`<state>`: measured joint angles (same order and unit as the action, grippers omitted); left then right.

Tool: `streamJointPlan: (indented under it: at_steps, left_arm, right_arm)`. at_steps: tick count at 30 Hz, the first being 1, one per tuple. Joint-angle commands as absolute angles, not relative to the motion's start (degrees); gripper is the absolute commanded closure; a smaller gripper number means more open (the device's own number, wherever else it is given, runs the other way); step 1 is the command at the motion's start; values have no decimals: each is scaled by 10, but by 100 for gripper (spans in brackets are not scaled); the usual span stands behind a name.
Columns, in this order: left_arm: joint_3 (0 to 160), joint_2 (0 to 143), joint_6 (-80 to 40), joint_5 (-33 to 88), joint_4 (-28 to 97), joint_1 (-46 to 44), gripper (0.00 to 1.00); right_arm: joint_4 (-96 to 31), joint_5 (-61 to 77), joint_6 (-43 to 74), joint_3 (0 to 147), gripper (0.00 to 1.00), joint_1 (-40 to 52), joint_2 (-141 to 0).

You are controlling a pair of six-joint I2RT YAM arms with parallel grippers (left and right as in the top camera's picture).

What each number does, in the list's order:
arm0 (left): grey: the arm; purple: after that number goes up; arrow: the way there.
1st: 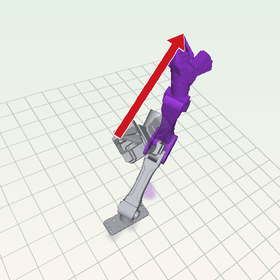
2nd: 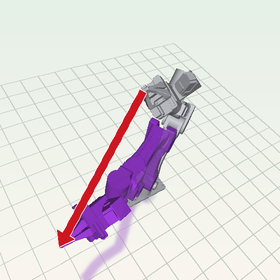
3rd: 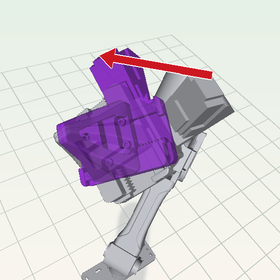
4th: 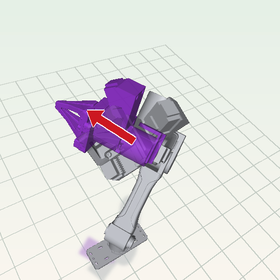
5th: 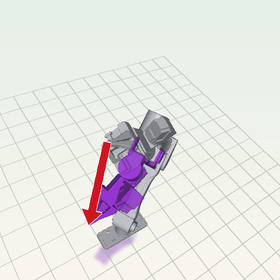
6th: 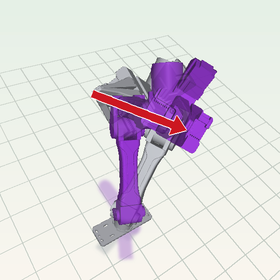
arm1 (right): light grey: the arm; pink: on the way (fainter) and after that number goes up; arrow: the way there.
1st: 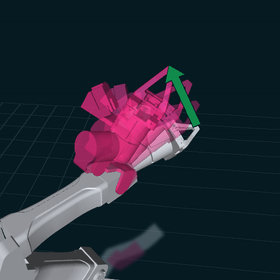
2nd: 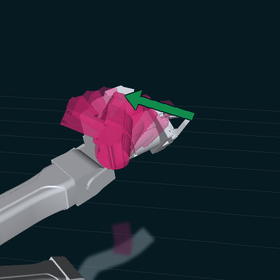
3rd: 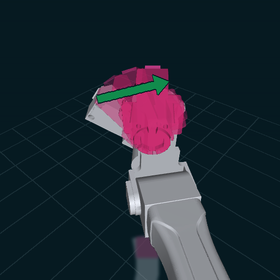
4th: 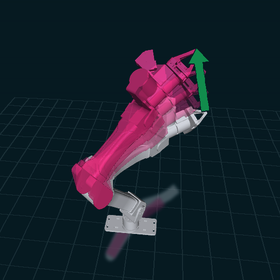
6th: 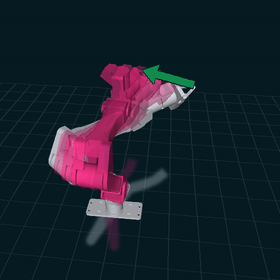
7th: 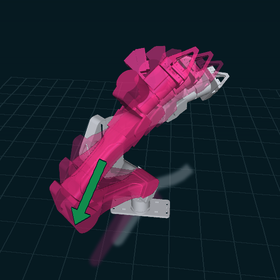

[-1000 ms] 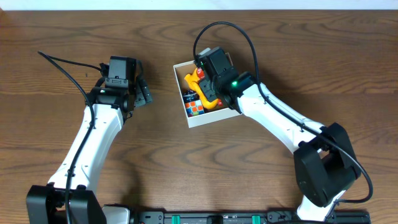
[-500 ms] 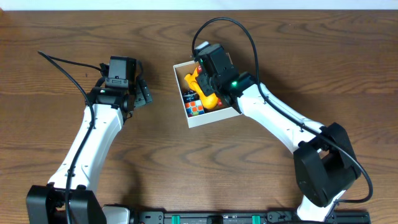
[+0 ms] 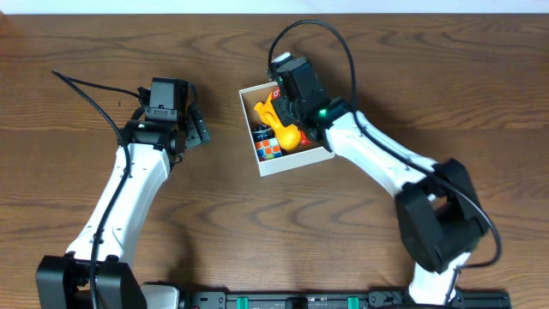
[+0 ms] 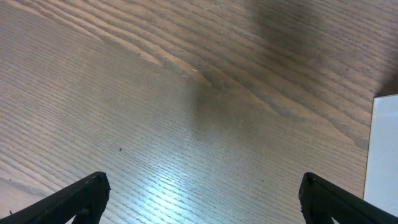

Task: Pack container

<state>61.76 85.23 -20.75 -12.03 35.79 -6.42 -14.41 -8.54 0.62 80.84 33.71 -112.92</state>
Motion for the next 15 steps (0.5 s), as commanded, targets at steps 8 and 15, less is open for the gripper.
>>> streamJointPlan:
  at_steps: [8,15]
  left_arm:
    - [620,858,-202,-127,360,-61,2]
    - [620,858,-202,-127,360,-61,2]
  right_arm:
    - [-162,-51,6,808,99,336,-1224]
    - [-163,-51,6,808,99,336,-1222]
